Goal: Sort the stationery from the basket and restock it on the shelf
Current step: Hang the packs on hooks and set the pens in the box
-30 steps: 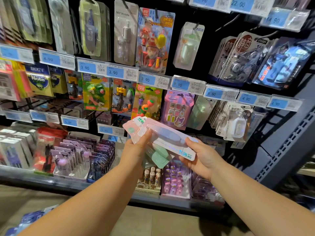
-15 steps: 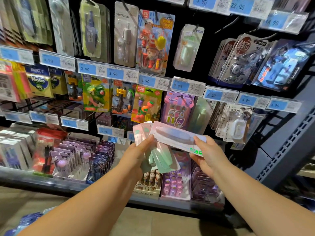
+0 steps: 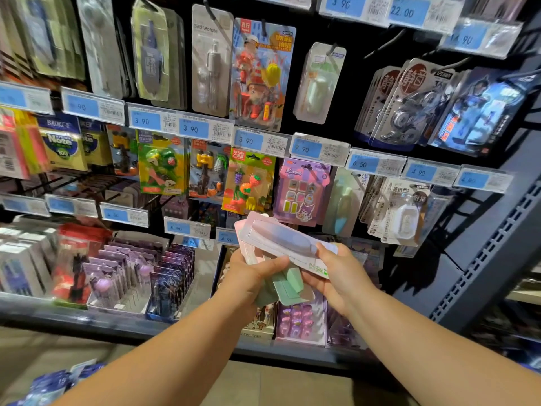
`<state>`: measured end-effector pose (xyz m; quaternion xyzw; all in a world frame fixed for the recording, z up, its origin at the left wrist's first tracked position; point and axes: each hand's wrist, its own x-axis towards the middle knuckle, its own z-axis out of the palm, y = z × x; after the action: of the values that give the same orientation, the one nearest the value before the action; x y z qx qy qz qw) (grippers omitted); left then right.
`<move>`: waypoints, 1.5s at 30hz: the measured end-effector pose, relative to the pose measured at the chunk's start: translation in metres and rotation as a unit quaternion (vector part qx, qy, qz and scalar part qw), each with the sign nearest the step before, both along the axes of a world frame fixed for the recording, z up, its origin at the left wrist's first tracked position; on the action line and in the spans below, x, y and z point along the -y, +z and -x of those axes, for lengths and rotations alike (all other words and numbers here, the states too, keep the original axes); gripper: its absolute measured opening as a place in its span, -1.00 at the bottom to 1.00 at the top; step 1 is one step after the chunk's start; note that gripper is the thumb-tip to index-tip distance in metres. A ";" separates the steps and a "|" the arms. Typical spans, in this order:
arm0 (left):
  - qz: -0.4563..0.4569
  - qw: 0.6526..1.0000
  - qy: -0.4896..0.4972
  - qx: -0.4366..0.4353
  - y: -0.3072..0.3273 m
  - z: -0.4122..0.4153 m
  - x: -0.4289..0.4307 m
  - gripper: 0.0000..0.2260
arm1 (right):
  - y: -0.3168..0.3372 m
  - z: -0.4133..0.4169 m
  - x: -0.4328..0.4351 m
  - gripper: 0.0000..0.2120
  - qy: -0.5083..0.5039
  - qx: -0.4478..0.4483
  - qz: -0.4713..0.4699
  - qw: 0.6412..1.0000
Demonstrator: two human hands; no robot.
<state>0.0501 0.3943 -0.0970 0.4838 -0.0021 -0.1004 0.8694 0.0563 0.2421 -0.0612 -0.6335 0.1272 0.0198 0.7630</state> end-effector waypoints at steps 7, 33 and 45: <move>0.000 1.000 -0.005 -0.019 -0.005 -0.003 0.002 -0.28 | 0.002 -0.002 0.002 -0.97 -0.011 0.001 0.002 1.000; -0.064 0.998 0.027 0.000 -0.006 -0.025 -0.032 -0.20 | 0.012 -0.019 0.048 -0.74 -0.126 0.100 0.008 0.987; -0.151 0.983 -0.101 0.013 -0.023 -0.014 -0.003 -0.11 | 0.004 -0.014 0.031 -0.86 -0.137 0.117 0.113 0.977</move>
<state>0.0640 0.3973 -0.1202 0.6083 -0.0476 -0.1805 0.7714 0.0708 0.2107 -0.0570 -0.6904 0.1245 -0.1736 0.6911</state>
